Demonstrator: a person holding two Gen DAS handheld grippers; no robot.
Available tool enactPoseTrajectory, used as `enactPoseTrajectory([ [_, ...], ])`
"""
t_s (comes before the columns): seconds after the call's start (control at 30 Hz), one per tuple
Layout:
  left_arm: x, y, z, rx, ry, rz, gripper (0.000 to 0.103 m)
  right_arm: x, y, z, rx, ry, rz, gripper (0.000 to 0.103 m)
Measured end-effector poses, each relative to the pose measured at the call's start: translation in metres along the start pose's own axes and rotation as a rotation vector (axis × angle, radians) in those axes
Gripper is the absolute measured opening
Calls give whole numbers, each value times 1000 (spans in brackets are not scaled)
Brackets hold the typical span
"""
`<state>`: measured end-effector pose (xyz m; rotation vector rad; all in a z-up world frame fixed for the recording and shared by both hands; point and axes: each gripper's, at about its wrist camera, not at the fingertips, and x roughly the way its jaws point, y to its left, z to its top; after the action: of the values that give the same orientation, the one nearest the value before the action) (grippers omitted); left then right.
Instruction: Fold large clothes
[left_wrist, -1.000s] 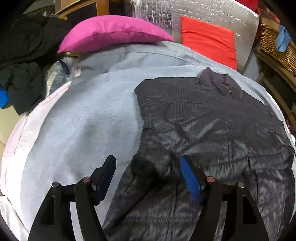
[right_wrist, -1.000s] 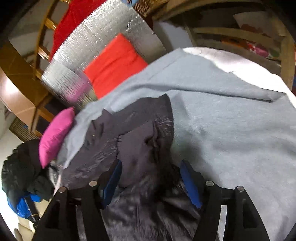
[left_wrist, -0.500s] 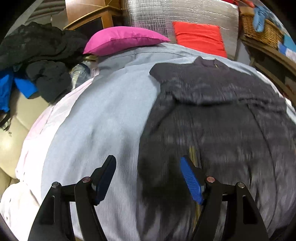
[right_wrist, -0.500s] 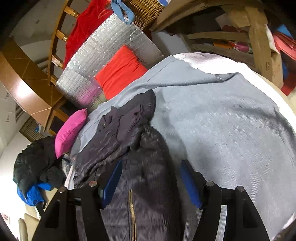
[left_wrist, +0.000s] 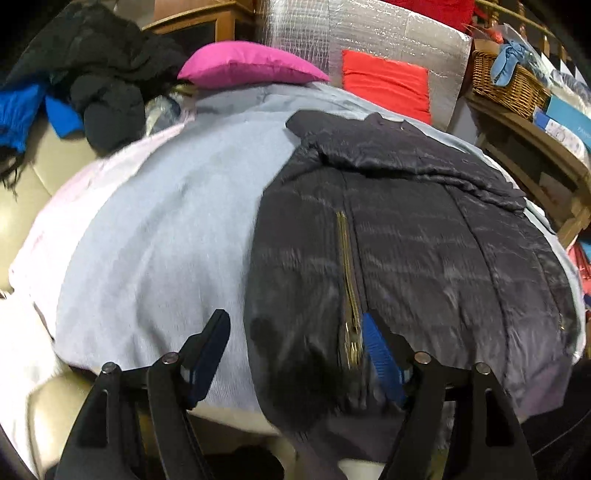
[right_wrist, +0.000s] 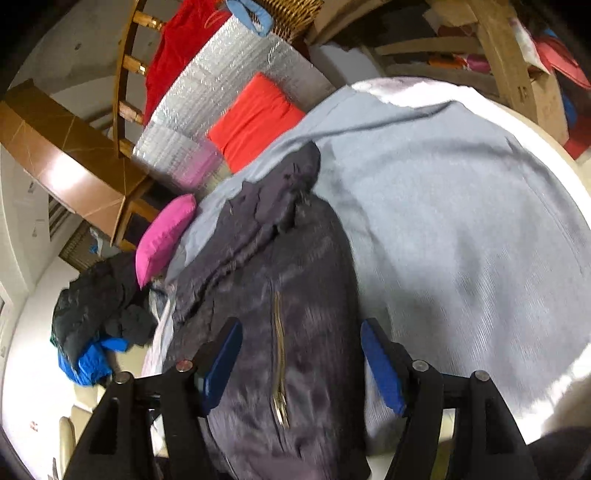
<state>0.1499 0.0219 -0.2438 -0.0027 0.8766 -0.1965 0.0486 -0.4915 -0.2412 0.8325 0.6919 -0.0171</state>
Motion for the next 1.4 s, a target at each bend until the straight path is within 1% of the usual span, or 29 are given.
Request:
enactPoseTrajectory([
  [0.1, 1, 2, -15, -31, 53, -14, 78, -2, -4, -19, -26, 73, -28, 72],
  [0.17, 2, 4, -25, -61, 94, -39, 78, -1, -6, -33, -45, 130, -59, 72],
  [0.27, 2, 4, -34, -94, 133, -46, 78, 5, -7, -51, -75, 212, -108, 72],
  [0.33, 1, 4, -37, -114, 148, -55, 78, 9, -7, -59, -95, 249, -142, 72],
  [0.4, 1, 5, -40, -130, 169, -68, 79, 14, -8, -63, -104, 266, -171, 72],
  [0.47, 3, 7, -48, -155, 199, -79, 79, 19, -10, -65, -106, 267, -195, 72],
  [0.53, 4, 7, -52, -175, 216, -89, 79, 24, -11, -67, -103, 267, -200, 72],
  [0.6, 5, 9, -56, -189, 228, -83, 79, 29, -12, -67, -97, 264, -198, 72],
  [0.67, 6, 9, -59, -190, 231, -75, 79, 33, -7, -70, -117, 271, -197, 72],
  [0.77, 4, 7, -62, -178, 226, -70, 79, 37, 8, -76, -179, 285, -160, 72],
  [0.87, 3, 2, -62, -159, 220, -77, 79, 39, 26, -86, -257, 306, -101, 72],
  [0.93, 3, -4, -63, -134, 213, -76, 77, 38, 30, -87, -285, 293, -112, 71],
  [1.0, 3, -8, -64, -121, 213, -68, 77, 35, 22, -82, -251, 268, -144, 71],
  [1.1, 3, -11, -65, -100, 209, -31, 77, 25, 6, -68, -155, 206, -177, 71],
  [1.17, 6, -14, -66, -84, 228, -13, 77, 20, -4, -62, -107, 174, -196, 71],
  [1.23, 12, -16, -64, -77, 255, -26, 77, 18, -13, -57, -63, 171, -182, 72],
  [1.3, 16, -20, -67, -71, 276, -41, 77, 17, -14, -54, -50, 161, -172, 72],
  [1.4, 16, -22, -69, -68, 264, -60, 77, 14, -12, -51, -60, 133, -136, 72],
])
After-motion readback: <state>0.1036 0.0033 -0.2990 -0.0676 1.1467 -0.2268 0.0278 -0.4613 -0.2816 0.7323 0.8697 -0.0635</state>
